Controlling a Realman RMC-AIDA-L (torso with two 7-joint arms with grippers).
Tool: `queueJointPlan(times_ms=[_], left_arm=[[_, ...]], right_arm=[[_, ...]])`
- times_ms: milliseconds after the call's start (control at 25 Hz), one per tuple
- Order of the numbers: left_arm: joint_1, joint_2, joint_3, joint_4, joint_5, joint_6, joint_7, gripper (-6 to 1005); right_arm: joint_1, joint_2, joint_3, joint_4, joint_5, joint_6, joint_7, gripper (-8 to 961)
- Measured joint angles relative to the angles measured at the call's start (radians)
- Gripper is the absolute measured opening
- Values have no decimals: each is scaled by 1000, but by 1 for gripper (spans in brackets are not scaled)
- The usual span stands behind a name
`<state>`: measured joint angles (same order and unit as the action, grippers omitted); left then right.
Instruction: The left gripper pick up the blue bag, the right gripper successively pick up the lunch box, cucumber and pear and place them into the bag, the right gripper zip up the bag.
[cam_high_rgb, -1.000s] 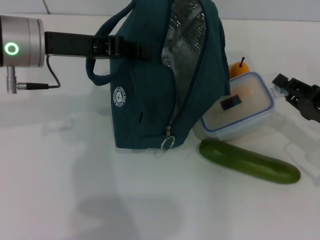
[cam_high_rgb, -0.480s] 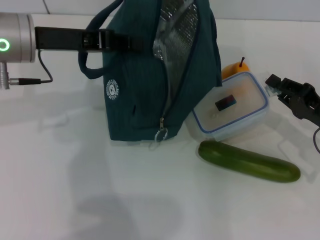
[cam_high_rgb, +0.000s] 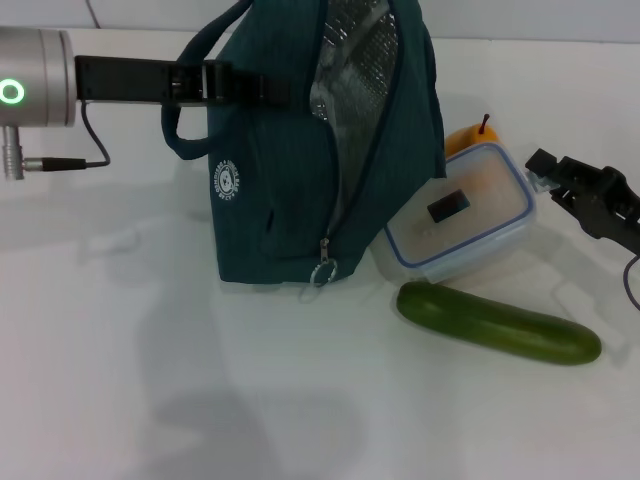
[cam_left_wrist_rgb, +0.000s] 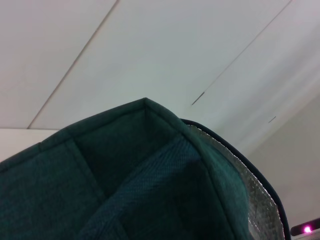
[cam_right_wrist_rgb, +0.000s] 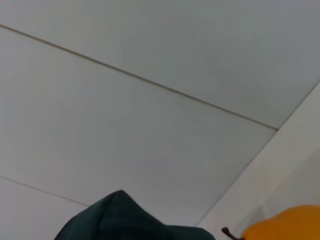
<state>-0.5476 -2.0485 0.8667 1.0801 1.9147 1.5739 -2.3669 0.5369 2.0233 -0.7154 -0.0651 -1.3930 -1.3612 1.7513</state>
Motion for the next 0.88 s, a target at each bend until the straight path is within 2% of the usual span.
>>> queueJointPlan(times_ms=[880], left_arm=[[-2,-2,0,0,0,0,0,41]], right_arm=[[9,0,-21,-1,1,-21,17,232]])
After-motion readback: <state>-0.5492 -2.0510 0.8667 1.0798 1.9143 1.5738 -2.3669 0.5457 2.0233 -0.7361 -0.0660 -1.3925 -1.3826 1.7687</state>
